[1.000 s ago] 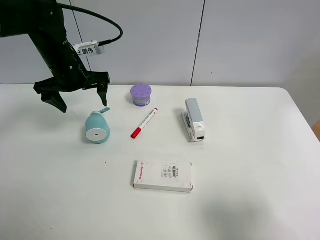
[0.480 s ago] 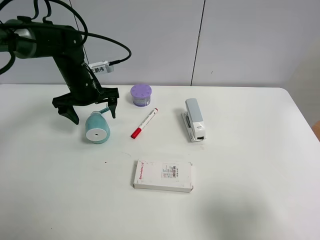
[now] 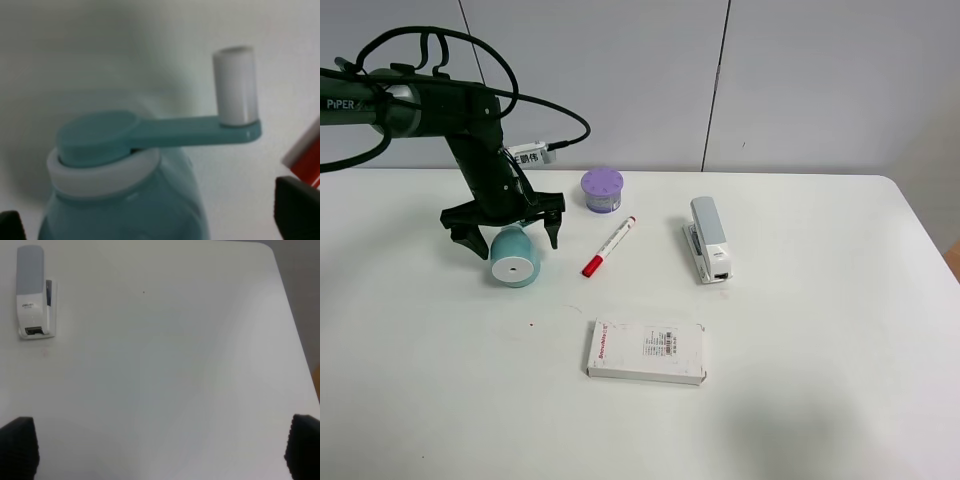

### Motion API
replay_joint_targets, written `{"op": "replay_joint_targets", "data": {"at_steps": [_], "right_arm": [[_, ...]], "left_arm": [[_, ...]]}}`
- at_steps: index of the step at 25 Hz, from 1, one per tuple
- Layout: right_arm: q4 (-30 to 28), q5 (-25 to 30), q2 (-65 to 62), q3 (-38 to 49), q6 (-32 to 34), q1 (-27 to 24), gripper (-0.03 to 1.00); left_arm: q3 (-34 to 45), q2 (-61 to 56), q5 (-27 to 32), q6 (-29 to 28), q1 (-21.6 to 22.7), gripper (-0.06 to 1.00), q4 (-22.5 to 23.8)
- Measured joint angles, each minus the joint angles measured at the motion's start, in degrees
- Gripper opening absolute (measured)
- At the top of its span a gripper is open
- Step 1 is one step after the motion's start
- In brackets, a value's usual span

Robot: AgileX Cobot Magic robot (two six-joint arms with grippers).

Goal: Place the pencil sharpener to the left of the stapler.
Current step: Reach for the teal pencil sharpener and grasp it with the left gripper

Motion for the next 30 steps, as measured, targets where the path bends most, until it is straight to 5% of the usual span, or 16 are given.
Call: {"op": "replay_joint_targets", "data": {"at_steps": [25,30], "right_arm": [[0.00,0.00,0.00,0.00,0.05,0.00,0.99],[0.00,0.00,0.00,0.00,0.05,0.00,0.99]], "left_arm": [[4.06,2.30,-2.12,1.17,0.00,0.99,-0.06],[4.11,2.30,-3.50,1.29,0.00,0.80,-0.50]]}}
